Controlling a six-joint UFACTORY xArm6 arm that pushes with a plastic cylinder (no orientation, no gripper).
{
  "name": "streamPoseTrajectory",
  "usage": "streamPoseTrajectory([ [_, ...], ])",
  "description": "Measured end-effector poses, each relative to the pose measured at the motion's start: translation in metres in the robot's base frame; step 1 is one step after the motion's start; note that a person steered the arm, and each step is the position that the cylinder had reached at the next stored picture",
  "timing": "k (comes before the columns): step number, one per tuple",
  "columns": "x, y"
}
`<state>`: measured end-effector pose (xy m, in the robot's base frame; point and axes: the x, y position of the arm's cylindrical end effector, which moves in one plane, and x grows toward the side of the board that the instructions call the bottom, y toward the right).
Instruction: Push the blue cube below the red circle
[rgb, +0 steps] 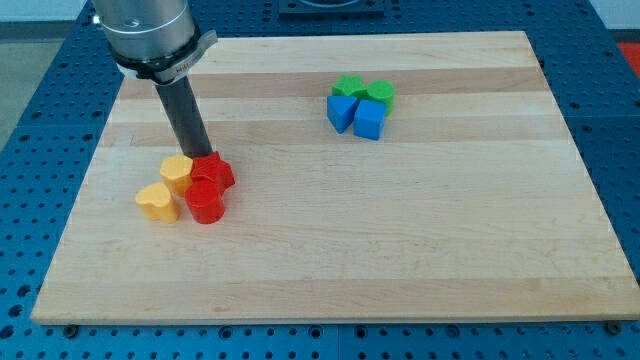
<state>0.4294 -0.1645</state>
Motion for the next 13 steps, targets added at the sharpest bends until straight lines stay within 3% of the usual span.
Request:
streamPoseTrajectory([
  [3, -0.032, 0.005],
  [8, 0.034, 0.216],
  [9, 0.001, 0.272],
  [10, -0.069, 0.294],
  [11, -0.101, 0.27],
  [13, -0.051, 0.175],
])
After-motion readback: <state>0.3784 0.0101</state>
